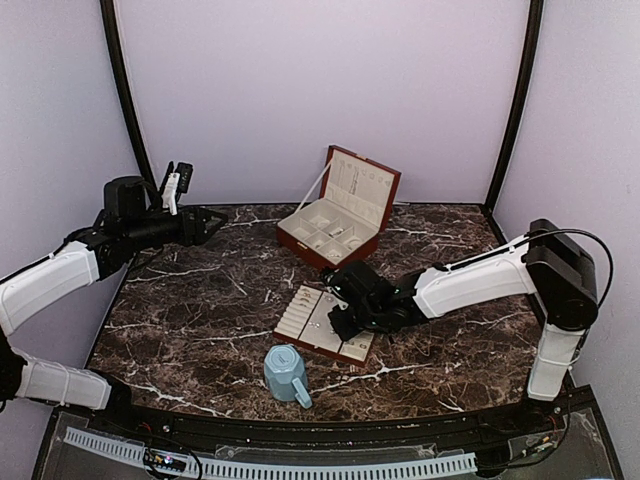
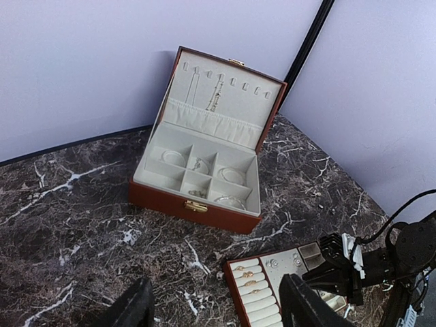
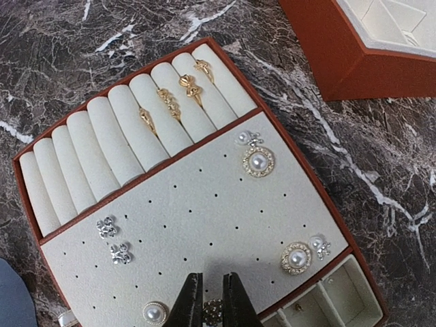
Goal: Organize the mixed jewelry
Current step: Insert the earring into the earring holder.
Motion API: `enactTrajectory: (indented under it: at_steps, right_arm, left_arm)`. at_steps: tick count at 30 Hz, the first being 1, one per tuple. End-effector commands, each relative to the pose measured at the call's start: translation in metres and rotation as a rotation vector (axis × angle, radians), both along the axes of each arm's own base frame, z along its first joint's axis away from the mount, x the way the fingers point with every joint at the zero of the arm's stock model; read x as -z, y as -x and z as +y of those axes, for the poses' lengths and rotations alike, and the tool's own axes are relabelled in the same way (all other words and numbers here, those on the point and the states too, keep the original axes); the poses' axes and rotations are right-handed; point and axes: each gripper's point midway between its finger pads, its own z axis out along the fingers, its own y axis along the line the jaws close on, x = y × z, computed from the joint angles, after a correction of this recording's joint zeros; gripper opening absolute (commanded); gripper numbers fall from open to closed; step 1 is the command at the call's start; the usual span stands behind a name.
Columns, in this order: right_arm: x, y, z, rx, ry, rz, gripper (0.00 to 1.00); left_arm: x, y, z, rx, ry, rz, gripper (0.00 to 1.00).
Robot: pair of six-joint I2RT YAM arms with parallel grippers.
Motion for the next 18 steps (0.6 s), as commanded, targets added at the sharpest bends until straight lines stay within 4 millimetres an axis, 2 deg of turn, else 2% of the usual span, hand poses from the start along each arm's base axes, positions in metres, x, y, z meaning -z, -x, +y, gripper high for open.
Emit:
enactTrajectory:
  at_steps: [1,18]
  right_arm:
    - [-0.0032,-0.0010,0.0098,-0.010,0.001,-0.025,0.08]
    - [0.0005,0.0026,0.0120,-0.016,0.039,-0.056,0.08]
  left_arm:
    - [0.0020,0.0033,0.0024,0.003,0.004,0.003,0.66]
    - [0.0017,0.0033,0.0029,0.001,0.004,0.002,0.66]
